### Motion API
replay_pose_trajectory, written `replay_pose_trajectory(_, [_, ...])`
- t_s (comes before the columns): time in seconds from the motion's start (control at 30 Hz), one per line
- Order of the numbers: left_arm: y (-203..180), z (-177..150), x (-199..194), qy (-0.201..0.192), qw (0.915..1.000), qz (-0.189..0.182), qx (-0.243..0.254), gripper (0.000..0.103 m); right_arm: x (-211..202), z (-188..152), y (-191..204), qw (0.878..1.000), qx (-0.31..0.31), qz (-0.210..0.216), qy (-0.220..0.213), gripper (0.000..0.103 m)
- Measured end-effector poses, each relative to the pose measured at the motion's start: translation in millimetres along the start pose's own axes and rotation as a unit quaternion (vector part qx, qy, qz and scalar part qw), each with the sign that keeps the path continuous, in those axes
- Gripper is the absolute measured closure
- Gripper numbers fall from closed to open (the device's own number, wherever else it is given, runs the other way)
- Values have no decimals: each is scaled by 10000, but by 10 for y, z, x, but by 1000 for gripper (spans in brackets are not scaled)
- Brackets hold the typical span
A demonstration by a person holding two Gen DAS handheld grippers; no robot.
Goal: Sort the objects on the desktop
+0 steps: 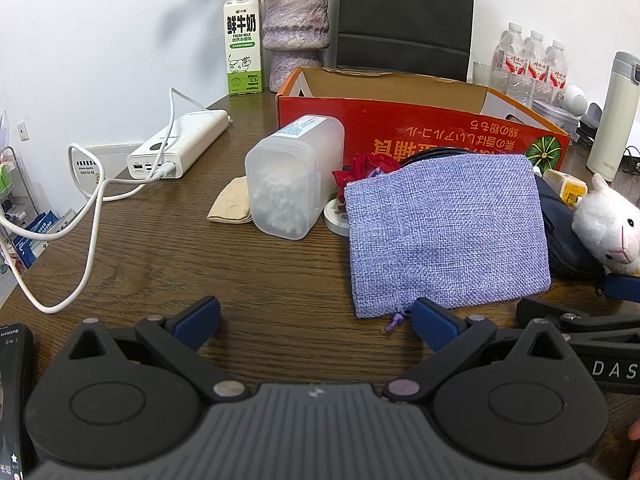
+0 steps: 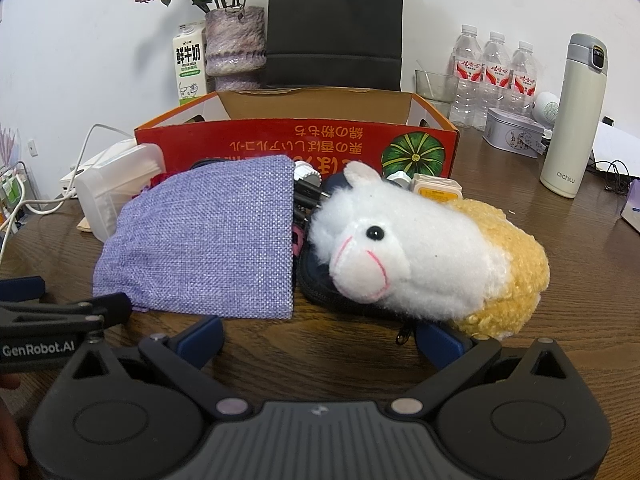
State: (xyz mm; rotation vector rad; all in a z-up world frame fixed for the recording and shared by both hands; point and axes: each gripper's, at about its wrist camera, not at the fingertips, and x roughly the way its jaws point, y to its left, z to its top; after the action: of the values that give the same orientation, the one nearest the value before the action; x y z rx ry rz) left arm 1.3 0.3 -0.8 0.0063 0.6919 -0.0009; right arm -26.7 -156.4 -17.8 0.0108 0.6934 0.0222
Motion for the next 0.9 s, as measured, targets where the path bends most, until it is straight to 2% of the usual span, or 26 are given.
replay_pose_trajectory(0.67, [13,-5,-5,-3,10000,-15,-4,0,1,-2,-2,10000,-59,36,27,0])
replay_pose_trajectory(0.8, [80,-24,-111,-107,9996,-253,17,0,-68,-25,9,9998,-192,67,66,1])
replay_pose_trajectory(0.9, [174,-10,-329,-488,9965,-683,-10,0,-269,-101,-36,9985,-386,382,-46,6])
